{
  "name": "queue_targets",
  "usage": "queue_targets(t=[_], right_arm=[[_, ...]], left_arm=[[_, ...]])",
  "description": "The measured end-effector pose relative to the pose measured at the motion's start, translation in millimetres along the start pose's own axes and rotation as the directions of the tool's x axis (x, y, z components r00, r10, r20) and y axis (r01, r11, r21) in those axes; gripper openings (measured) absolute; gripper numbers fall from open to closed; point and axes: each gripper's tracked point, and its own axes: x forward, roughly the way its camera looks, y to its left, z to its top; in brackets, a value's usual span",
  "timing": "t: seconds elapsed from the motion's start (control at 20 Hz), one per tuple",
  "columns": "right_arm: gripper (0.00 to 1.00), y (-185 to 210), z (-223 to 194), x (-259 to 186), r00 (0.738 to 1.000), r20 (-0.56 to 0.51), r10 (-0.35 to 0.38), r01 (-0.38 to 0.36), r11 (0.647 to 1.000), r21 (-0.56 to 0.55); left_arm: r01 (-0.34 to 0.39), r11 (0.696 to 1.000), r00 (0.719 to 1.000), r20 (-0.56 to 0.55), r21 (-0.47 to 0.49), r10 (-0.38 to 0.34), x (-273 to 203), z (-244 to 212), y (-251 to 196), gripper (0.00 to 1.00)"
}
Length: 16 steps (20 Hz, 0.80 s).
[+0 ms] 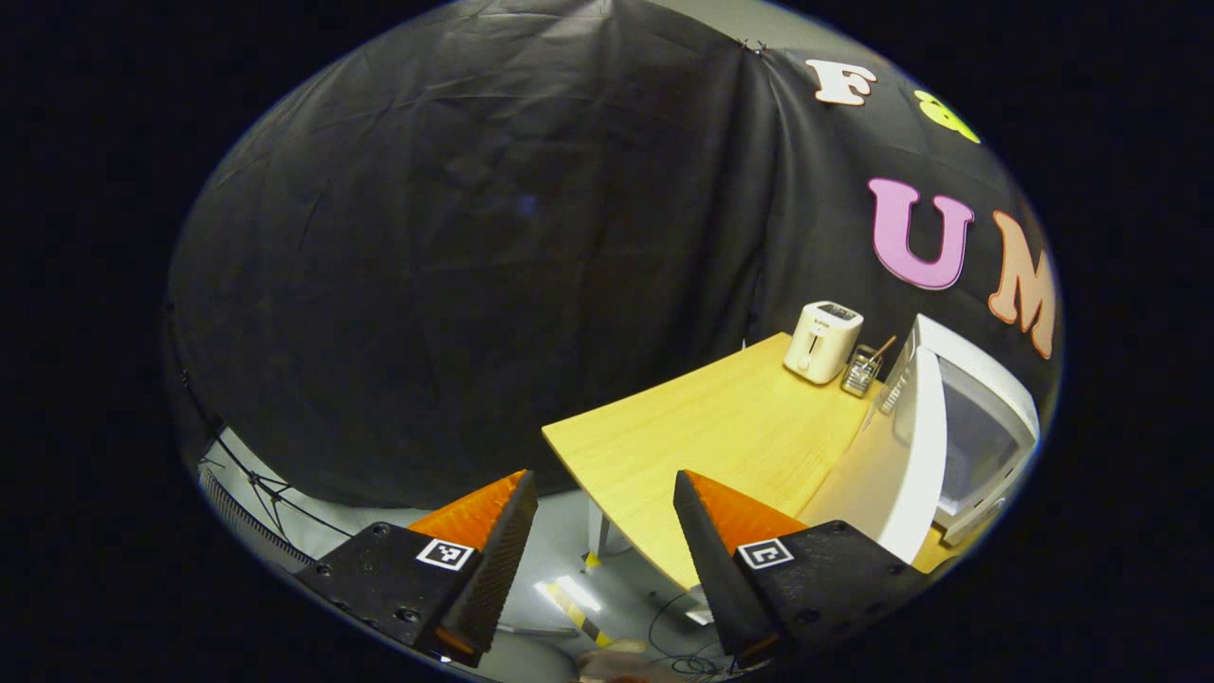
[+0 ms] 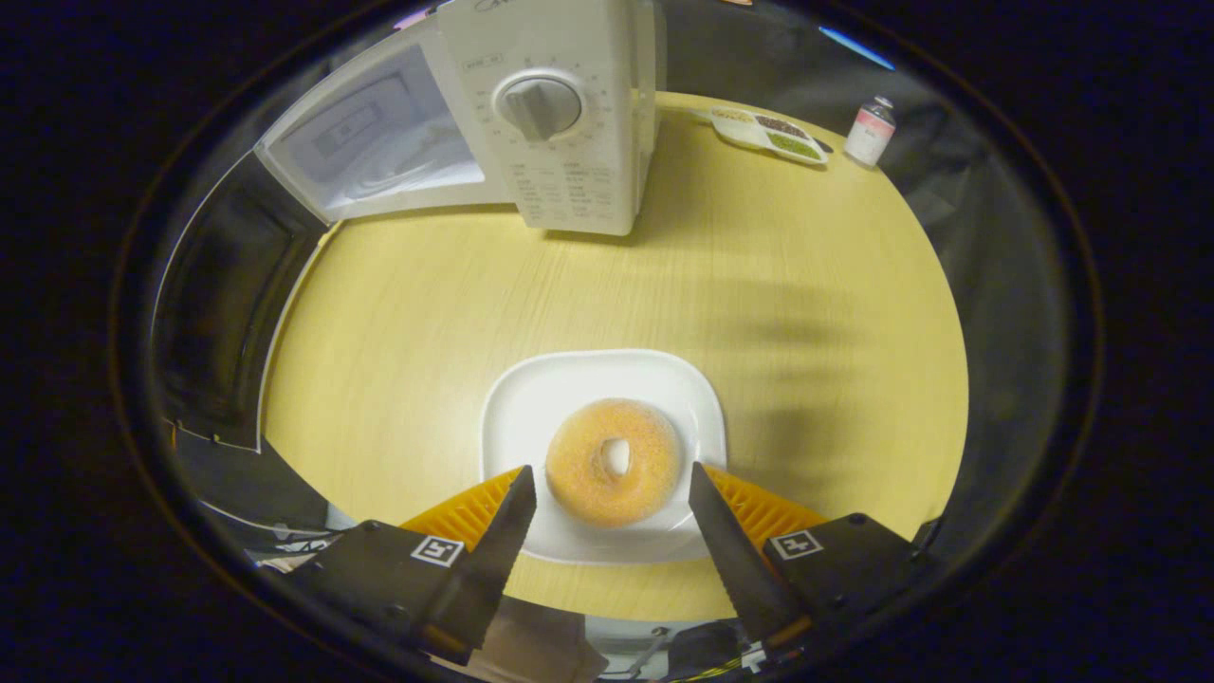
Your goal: Open the microwave oven with the left hand, put the food in, and close the microwave oven.
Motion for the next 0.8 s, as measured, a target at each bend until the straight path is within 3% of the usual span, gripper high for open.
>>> queue_targets(t=[0.1,0.15,0.2,0.25,0.3,0.35,0.4,0.5,0.6,0.65,0.7,0.8], right_arm=[[0.93,2.4,-0.5,3.0,1.000,-0.014,-0.005,0.005,1.000,0.007],[1.00,3.3,-0.4,5.2,1.000,-0.022,-0.009,0.009,1.000,0.013],[0.94,2.9,-1.7,7.3,0.999,-0.029,-0.016,0.017,1.000,0.019],[1.00,2.7,-1.8,8.9,0.999,-0.033,-0.023,0.024,1.000,0.019],[0.94,2.9,-2.5,11.0,0.999,-0.037,-0.031,0.032,0.999,0.019],[1.00,2.1,-2.2,11.9,0.998,-0.039,-0.044,0.045,0.999,0.017],[0.99,0.6,-3.3,12.8,0.998,-0.042,-0.055,0.056,0.998,0.014],[0.87,3.4,-4.2,12.2,0.998,-0.044,-0.054,0.056,0.998,0.026],[0.88,2.9,-5.7,11.0,0.996,-0.053,-0.070,0.073,0.996,0.048],[0.77,4.7,-7.9,8.9,0.996,-0.056,-0.070,0.074,0.995,0.062],[0.83,8.9,-9.5,5.6,0.996,-0.054,-0.066,0.070,0.994,0.080],[0.77,20.3,-13.2,-2.9,0.998,-0.046,-0.046,0.051,0.991,0.121]], left_arm=[[0.029,1.000,1.000,0.012,0.007,-0.029,1.4,13.8,-13.7,0.88],[0.043,0.999,0.999,0.025,0.017,-0.044,-1.4,19.1,-16.7,0.89],[0.059,0.998,0.997,0.040,0.032,-0.060,-0.4,27.1,-24.2,0.89],[0.070,0.996,0.996,0.056,0.049,-0.073,3.1,33.9,-32.6,0.90],[0.085,0.994,0.993,0.070,0.067,-0.090,5.0,40.7,-40.8,0.94],[0.097,0.992,0.991,0.088,0.083,-0.104,5.8,47.9,-47.1,0.95],[0.110,0.990,0.987,0.106,0.093,-0.119,7.3,55.3,-53.3,0.95],[0.146,0.985,0.980,0.123,0.096,-0.157,11.6,66.9,-66.6,0.95],[0.177,0.979,0.974,0.126,0.103,-0.190,17.4,72.0,-79.1,0.95],[0.189,0.976,0.971,0.126,0.110,-0.202,20.8,73.6,-83.2,0.94],[0.199,0.973,0.969,0.123,0.118,-0.213,23.5,74.5,-87.0,0.95],[0.221,0.966,0.965,0.109,0.136,-0.236,33.4,73.4,-93.8,0.95]])
